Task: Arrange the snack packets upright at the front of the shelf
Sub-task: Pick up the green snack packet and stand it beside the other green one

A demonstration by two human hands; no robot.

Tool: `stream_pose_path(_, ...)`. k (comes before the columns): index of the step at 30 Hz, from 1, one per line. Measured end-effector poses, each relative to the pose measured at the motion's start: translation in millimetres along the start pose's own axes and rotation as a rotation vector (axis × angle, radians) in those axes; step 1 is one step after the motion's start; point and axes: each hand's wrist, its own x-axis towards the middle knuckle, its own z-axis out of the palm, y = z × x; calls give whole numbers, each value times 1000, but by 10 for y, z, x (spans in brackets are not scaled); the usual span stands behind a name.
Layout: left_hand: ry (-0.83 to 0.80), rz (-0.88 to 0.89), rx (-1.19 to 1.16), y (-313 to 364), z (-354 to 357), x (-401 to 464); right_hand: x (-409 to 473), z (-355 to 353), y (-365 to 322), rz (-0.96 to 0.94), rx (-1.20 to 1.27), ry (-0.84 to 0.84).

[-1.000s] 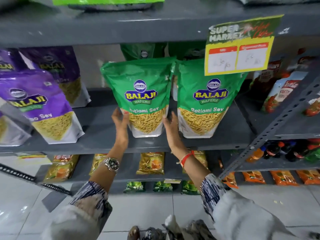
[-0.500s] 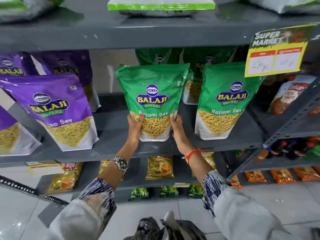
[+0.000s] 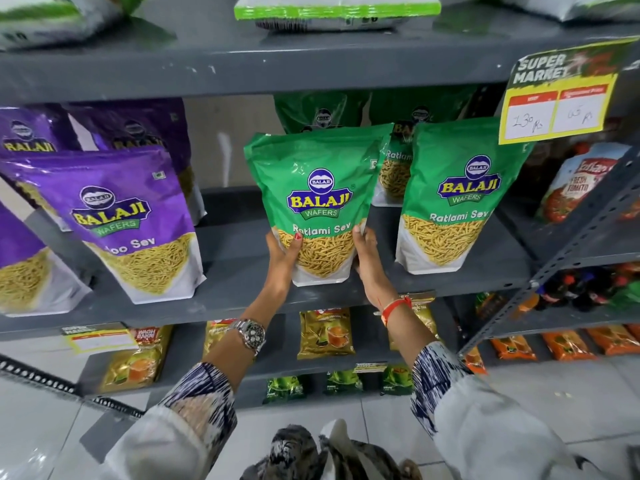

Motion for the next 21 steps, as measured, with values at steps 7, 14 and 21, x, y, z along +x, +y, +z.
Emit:
stream_pose_path(7, -5, 32, 27, -47, -21, 21, 24, -6, -4, 32, -13, 17)
stream_pose_path(14, 234, 89, 30, -109, 121, -220, -112, -121, -24, -52, -56, 169)
stream_pose_path(21, 323, 260, 200, -399, 697, -657, -526, -743, -70, -162, 65, 556)
